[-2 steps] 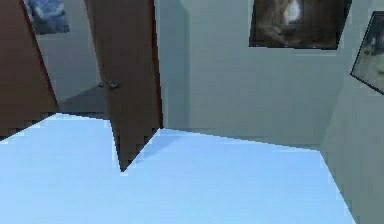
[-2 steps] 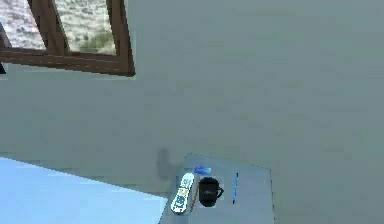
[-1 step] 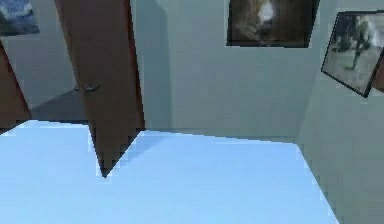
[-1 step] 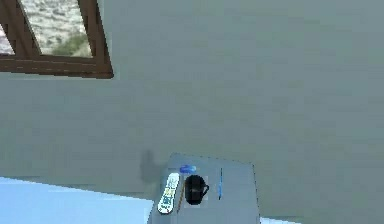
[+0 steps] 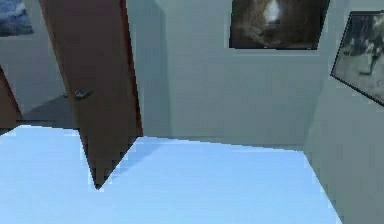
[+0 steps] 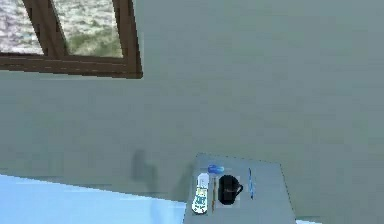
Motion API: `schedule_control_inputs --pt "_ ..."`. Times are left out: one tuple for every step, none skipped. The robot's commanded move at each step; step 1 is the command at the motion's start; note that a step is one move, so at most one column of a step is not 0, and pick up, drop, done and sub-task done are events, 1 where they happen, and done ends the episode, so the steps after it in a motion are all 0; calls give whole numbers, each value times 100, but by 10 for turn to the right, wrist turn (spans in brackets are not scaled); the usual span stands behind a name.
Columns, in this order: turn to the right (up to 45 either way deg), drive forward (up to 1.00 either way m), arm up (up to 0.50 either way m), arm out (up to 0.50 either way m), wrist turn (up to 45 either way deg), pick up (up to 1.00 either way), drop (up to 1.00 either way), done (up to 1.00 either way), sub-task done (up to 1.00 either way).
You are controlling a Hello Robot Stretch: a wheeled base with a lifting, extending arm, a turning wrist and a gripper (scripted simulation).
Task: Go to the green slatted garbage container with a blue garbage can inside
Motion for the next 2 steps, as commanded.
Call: schedule_control_inputs --pt "-300 0 0 0 0 0 0 0 0" --pt "0 45 0 0 0 0 0 0 0"
